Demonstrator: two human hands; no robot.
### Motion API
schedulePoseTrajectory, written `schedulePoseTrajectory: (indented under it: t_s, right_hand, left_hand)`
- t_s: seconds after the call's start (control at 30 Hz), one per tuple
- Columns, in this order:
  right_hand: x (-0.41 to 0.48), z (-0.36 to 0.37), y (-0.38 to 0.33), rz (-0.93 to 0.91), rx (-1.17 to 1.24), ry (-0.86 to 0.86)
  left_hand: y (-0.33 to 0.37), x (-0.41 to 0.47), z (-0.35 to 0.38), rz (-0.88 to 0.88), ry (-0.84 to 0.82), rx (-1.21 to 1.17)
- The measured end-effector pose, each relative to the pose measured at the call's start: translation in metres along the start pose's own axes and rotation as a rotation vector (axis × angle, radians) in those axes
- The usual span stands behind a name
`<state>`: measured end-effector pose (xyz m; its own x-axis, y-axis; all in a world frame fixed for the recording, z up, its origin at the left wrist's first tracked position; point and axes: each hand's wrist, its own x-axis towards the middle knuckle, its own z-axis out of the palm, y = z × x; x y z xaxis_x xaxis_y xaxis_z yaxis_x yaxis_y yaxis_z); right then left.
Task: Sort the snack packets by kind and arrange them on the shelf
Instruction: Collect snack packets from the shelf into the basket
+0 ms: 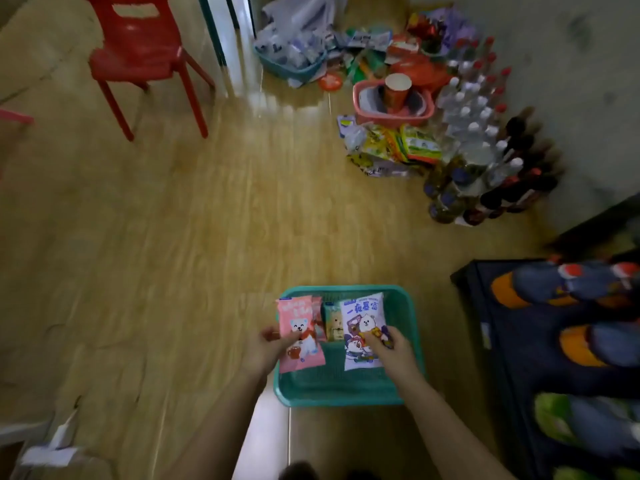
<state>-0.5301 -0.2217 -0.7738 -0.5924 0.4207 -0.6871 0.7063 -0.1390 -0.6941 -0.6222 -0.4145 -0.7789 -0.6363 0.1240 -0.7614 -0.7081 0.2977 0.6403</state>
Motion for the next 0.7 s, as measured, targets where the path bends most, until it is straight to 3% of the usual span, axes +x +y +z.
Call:
schedulePoseTrajectory:
  t_s: [0.23,0.5,0.6,0.7]
  right_hand:
    - [0.141,0.05,0.098,-0.018,-0.018,0.076]
    - [0.208,0.084,0.158,-0.102,-0.105,0.17]
    - [0.218,0.09,0.169,-0.128,-0.189,0.292]
    - [0.223,0.094,0.169,-0.132,-0.296,0.402]
  left_hand:
    - [-0.082,0.156,0.027,0.046,-0.011,0.074]
    - [-0.136,0.226,0.041,0.117,0.044,0.092]
    - [-0.141,0.238,0.047,0.168,0.139,0.16]
    - [-0.14,0.241,0.053,0.199,0.309,0.377]
